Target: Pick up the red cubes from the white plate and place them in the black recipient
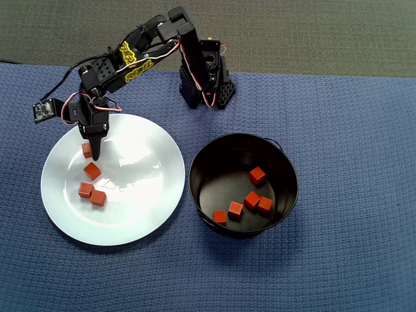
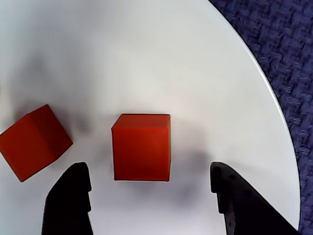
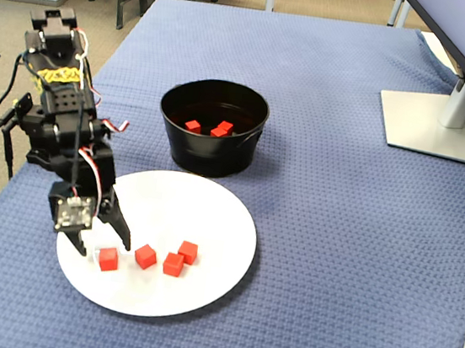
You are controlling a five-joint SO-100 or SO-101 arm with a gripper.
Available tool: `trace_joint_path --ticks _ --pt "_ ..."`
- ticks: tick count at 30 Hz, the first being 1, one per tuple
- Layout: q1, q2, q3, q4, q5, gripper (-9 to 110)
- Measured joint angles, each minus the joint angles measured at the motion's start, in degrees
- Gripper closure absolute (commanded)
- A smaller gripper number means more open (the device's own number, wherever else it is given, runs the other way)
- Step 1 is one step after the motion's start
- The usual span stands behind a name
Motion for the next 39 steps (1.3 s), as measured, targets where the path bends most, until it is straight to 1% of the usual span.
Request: trace_joint_path --ticks 8,15,22,26,29,32,36,39 --pt "-0.44 -3.6 -3.25 0.0 2.64 86" --pt "-1.05 -3.87 -4.75 0.0 4.39 101" --pt "-1.32 -3.87 -4.75 0.53 5.71 101" --pt "-1.76 1.85 -2.55 0.7 9.05 101" --pt "-4.31 10.63 -0.26 3.08 14.41 101" --pt "-8.79 20.92 2.55 4.83 23.03 101" --pt "-17.49 33.4 2.9 12.66 34.37 101" --pt "-26.19 40.78 2.9 19.34 42.63 102"
